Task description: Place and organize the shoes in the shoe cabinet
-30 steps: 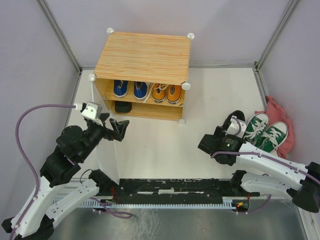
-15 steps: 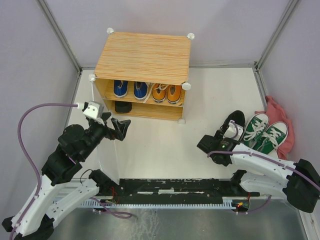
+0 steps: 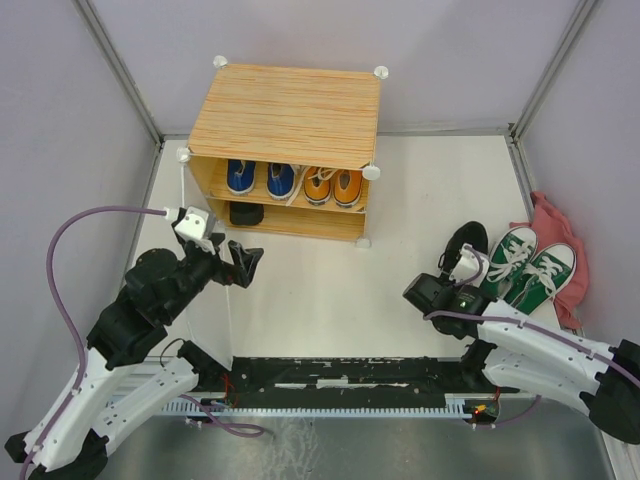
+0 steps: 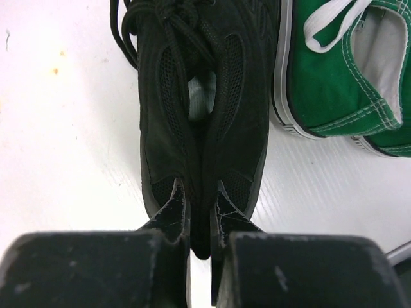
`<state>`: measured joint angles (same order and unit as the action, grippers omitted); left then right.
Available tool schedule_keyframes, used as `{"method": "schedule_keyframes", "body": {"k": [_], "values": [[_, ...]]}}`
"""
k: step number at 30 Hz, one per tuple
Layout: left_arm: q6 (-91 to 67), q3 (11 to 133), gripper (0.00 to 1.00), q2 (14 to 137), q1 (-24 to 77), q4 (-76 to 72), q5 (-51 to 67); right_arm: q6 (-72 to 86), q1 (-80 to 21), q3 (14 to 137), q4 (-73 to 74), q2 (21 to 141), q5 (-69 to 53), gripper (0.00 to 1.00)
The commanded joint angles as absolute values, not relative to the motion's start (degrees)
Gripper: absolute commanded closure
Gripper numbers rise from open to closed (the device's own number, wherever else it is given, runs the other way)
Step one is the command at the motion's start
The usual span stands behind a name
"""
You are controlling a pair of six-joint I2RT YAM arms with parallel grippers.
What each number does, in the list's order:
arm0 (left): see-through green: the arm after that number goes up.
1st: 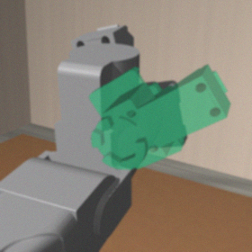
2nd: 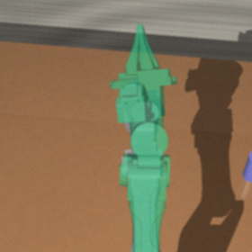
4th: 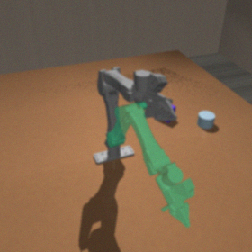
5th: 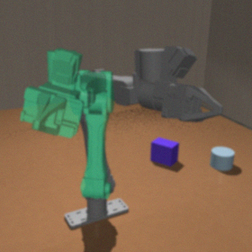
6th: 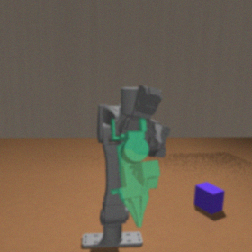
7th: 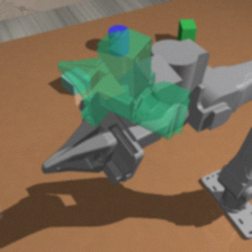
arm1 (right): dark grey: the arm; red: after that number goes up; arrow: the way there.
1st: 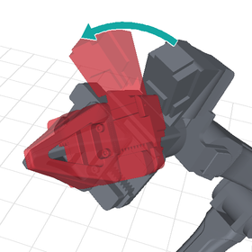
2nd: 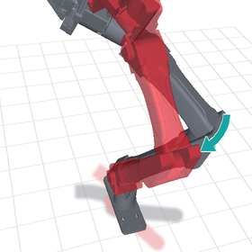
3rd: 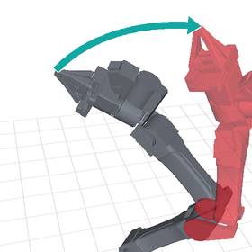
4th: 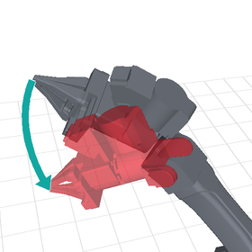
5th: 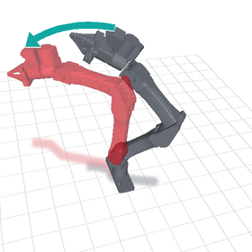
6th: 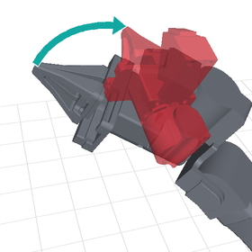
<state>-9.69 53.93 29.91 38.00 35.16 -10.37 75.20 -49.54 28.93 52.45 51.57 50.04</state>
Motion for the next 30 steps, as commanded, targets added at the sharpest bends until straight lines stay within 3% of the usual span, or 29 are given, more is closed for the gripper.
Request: {"method": "schedule_keyframes", "body": {"k": [1, 6, 11, 17, 18, 20, 23, 26, 30], "values": [[-12.2, 54.0, 0.01, 29.2, 37.9, 35.6, -10.6, 72.6, -54.7, 33.7, 55.2, 52.0, 48.5, 0.98], [-12.6, 54.3, 0.01, 28.1, 37.9, 36.3, -10.7, 85.3, -72.6, 41.2, 62.9, 58.9, 50.9, 0.98], [-13.0, 54.5, 0.01, 27.5, 37.9, 36.9, -10.9, 87.4, -88.8, 45.3, 52.3, 69.8, 50.9, 0.98], [-13.1, 54.8, 0.00, 27.5, 37.9, 36.9, -10.8, 82.0, -94.6, 47.2, 41.3, 84.1, 51.2, 0.98], [-13.2, 54.9, 0.00, 27.5, 37.9, 37.0, -10.7, 82.0, -94.6, 47.5, 41.7, 86.0, 50.9, 0.91], [-13.2, 55.0, 0.00, 27.2, 37.9, 37.1, -10.8, 81.6, -95.0, 48.0, 42.2, 87.2, 50.5, 0.53], [-13.3, 54.4, 0.00, 26.9, 37.9, 37.0, -10.9, 81.4, -96.3, 47.8, 42.0, 85.5, 51.0, 0.24], [-13.4, 53.9, 0.00, 26.9, 37.9, 37.0, -10.9, 82.1, -96.6, 48.5, 44.9, 83.3, 50.8, 0.12], [-13.3, 53.5, 0.00, 27.1, 37.9, 36.6, -10.7, 82.2, -96.6, 48.2, 47.5, 80.4, 51.8, 0.07]]}}
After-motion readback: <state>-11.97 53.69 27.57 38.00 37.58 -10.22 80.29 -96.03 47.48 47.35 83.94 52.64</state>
